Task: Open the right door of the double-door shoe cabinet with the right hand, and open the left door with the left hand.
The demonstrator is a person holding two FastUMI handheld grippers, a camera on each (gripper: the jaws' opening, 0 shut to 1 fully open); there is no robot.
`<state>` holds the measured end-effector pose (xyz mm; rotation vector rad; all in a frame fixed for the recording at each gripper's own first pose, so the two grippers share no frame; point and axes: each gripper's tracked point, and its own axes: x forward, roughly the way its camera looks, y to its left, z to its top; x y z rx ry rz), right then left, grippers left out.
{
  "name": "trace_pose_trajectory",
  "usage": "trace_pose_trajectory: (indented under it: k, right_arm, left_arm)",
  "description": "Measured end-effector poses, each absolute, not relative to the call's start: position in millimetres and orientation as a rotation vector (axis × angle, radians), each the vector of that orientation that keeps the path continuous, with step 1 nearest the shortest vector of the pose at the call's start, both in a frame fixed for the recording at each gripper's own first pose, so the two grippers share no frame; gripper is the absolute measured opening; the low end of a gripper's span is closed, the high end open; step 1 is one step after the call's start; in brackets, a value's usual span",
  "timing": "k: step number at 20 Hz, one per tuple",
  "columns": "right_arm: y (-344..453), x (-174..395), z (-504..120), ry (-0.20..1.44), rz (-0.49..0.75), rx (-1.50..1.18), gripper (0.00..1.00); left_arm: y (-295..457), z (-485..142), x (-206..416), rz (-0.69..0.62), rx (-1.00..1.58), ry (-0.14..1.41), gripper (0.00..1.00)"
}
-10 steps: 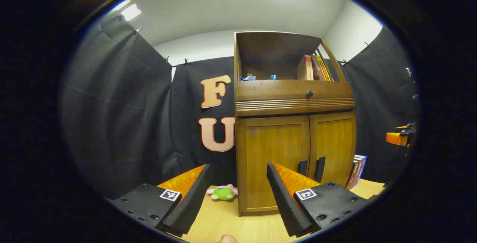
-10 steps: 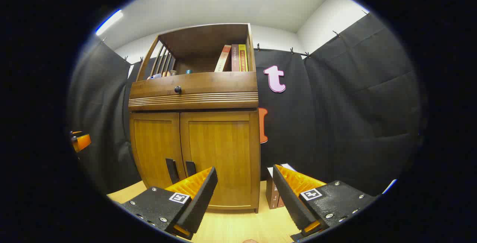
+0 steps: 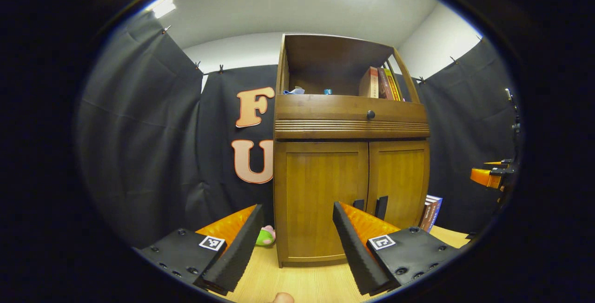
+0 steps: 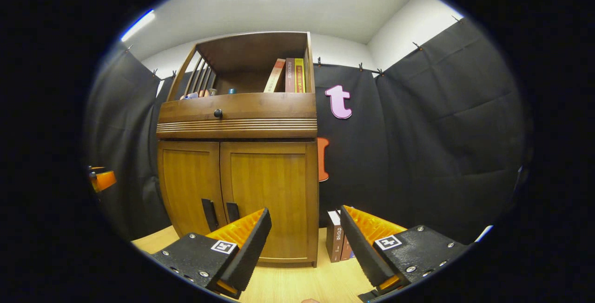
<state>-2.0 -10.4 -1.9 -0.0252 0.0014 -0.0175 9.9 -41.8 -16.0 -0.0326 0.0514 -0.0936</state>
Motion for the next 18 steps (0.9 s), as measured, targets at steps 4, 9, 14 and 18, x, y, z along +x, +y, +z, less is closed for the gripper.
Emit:
trace_pose_trajectory:
  k: [4, 9, 14, 18]
  right_arm:
    - [-11.7, -1.4, -4.4, 0.007, -0.013, -0.018, 1.0]
    - [1.1, 6.2, -13.3, 0.019, 0.007, -0.005, 1.0]
    - [32.4, 24.3, -34.5, 0.011, 0.04, 0.038, 1.0]
    - [68.9, 44.2, -59.4, 0.052, 0.081, 0.021, 0.93]
  left_arm:
    - [-40.9, -18.0, 11.6, -0.085, -0.033, 0.061, 0.95]
    - [-37.5, -16.5, 9.2, -0.073, -0.013, 0.049, 0.95]
    - [-34.0, -19.5, 8.0, -0.069, -0.004, 0.05, 0.95]
    - [-32.6, -23.9, 6.3, -0.073, 0.003, 0.055, 0.95]
